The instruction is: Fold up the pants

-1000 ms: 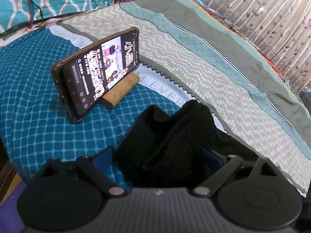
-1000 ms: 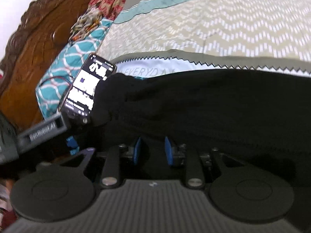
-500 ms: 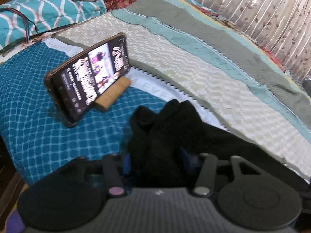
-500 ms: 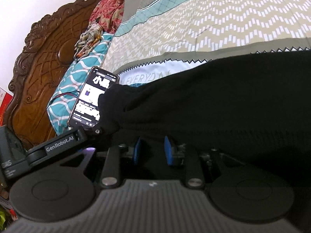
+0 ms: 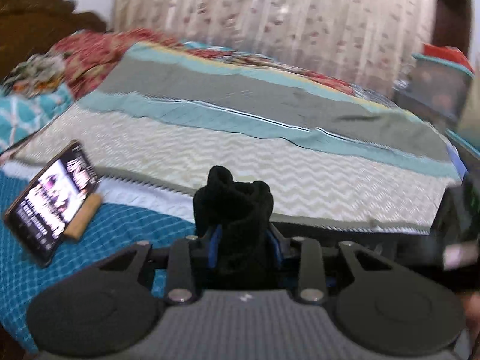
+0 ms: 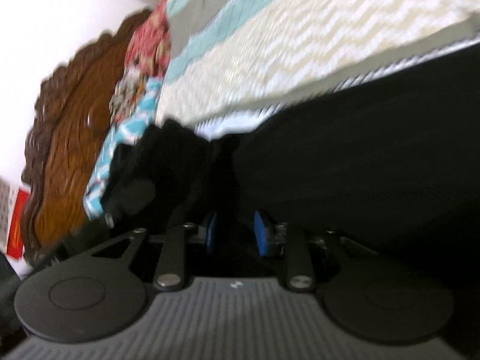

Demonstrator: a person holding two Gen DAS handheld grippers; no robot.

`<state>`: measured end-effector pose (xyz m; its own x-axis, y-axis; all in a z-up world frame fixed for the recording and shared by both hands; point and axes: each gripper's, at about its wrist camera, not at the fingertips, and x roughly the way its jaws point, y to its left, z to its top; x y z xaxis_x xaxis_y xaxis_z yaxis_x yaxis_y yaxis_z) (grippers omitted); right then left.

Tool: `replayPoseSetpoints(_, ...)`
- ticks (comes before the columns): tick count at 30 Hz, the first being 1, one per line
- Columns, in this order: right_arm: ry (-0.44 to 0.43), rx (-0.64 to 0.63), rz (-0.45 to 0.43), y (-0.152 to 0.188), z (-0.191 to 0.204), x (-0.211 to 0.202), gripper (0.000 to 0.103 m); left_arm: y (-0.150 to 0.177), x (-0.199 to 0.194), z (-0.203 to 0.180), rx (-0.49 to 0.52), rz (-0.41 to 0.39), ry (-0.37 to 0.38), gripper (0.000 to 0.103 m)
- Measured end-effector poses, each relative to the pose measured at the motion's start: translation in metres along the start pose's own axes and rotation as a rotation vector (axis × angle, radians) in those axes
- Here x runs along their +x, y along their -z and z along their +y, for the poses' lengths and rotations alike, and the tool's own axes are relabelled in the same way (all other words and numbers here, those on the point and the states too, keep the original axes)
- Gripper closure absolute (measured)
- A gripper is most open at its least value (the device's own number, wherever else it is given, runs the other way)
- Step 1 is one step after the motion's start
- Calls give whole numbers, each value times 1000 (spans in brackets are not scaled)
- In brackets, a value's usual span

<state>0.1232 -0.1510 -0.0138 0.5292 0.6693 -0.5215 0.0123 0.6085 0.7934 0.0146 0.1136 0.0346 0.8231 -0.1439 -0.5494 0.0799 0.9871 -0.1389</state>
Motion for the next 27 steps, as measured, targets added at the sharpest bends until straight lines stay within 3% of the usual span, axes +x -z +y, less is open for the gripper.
replayPoseSetpoints(3,7,45,-81,-8,-12,-28,71,11,7,-20,90,-5,38,69)
replayPoseSetpoints(8,17,121,-131,-13,-24,-46,57,34,18,-58,238,-4,97,63)
replayPoseSetpoints(10,19,134,-132,-12,-20,-47,46,38,17,-66,265,-13,108,47)
replayPoseSetpoints(13,3,125,-105,-14,-13,-43,26,39,10,-63,270,-21,139,37)
replayPoseSetpoints(15,2,117,-90,-15,-9,-39,18,39,2,-56,260,-24,166,35)
replayPoseSetpoints(20,-2,108,-62,-19,3,-28,16,38,-19,-38,237,-34,272,30)
replayPoseSetpoints(27,16,42,-106,-26,17,-41,15,44,-22,-30,194,-31,313,30)
